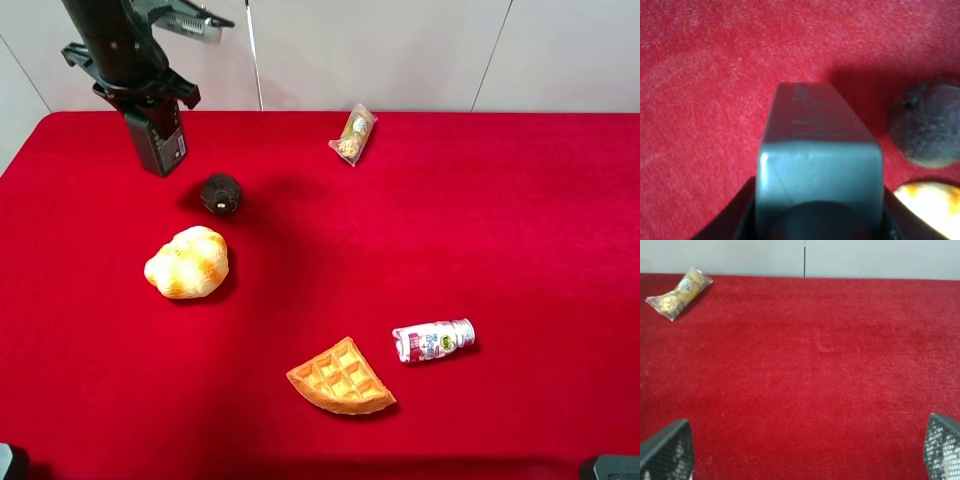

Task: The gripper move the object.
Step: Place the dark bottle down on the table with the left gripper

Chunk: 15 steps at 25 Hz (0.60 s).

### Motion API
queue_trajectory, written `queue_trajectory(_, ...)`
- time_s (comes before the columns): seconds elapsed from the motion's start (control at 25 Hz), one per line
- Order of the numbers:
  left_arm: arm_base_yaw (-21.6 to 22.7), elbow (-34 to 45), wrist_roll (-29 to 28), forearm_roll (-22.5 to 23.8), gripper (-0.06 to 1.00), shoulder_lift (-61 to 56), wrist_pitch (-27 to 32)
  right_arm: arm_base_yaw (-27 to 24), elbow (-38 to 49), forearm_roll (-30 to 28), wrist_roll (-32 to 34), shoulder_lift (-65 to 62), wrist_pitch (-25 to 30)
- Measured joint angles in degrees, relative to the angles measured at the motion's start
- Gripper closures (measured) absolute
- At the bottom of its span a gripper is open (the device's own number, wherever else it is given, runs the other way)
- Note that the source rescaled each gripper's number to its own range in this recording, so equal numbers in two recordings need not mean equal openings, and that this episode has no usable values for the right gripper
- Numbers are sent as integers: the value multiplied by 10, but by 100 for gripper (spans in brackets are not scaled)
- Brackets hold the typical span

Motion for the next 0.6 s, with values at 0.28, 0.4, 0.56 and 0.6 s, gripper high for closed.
queue_trajectory(0.28,1,58,9,-10,94,1,-98,0,0,0,0,0,0)
queue_trajectory(0.4,3,66,9,-13,94,1,-108,0,0,0,0,0,0)
queue_trajectory(0.56,15,68,9,-34,94,1,-110,0,0,0,0,0,0)
queue_trajectory(0.6,17,68,9,-37,94,1,-111,0,0,0,0,0,0)
